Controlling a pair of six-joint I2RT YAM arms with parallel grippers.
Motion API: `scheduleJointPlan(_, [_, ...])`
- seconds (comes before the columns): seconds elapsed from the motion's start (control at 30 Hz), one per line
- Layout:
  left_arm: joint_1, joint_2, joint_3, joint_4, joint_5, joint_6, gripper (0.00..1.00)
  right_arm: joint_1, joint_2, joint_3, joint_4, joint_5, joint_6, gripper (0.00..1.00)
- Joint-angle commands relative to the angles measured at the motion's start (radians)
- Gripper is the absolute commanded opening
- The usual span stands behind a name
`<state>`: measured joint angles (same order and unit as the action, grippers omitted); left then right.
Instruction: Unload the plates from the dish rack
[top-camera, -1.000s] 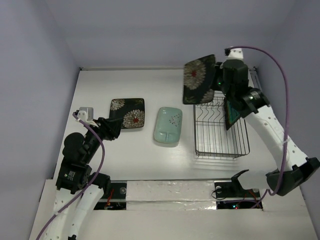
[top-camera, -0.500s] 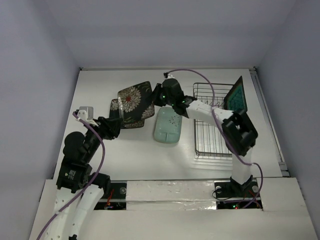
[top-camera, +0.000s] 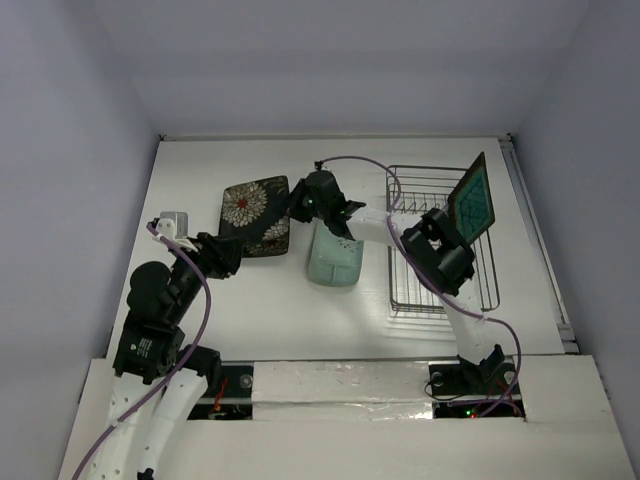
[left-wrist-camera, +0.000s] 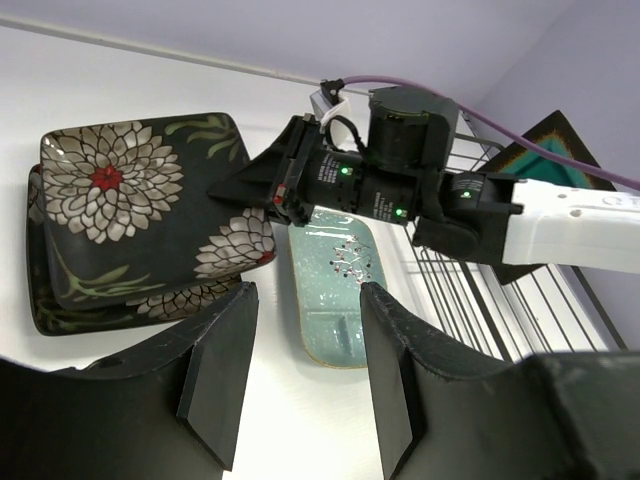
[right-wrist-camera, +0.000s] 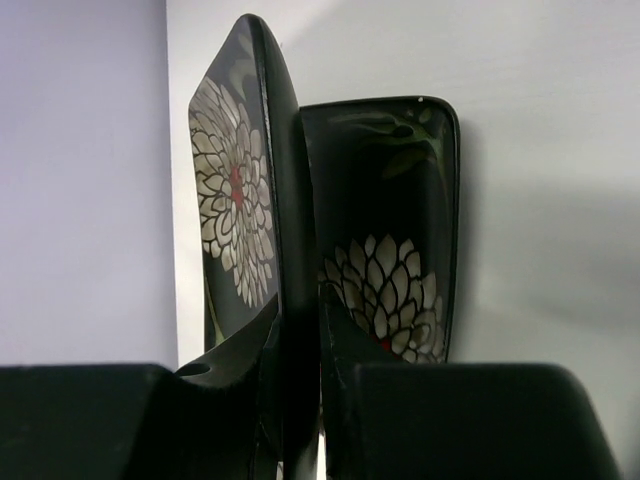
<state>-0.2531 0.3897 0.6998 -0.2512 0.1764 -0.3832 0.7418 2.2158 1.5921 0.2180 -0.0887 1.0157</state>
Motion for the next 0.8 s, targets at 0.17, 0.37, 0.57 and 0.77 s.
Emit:
scheduleJointPlan(0.17, [0.006, 0.003, 0.0, 0.044, 0.012, -0.003, 0.42, 0.034, 0.015, 0.114, 0.218, 0.012, 0.107, 0.0])
scheduleJointPlan(0.37, [0.006, -0.002, 0.0, 0.043, 0.014, -0.005, 0.42, 0.034, 0.018, 0.098, 0.19, 0.029, 0.098, 0.04])
scheduleJointPlan(0.57, [0.006, -0.006, 0.0, 0.043, 0.014, -0.005, 0.42, 0.044, 0.021, 0.088, 0.162, 0.047, 0.087, 0.16])
scheduleJointPlan(0.77, [0.006, -0.012, 0.0, 0.041, 0.012, -0.006, 0.42, 0.053, 0.033, 0.083, 0.156, 0.055, 0.093, 0.2])
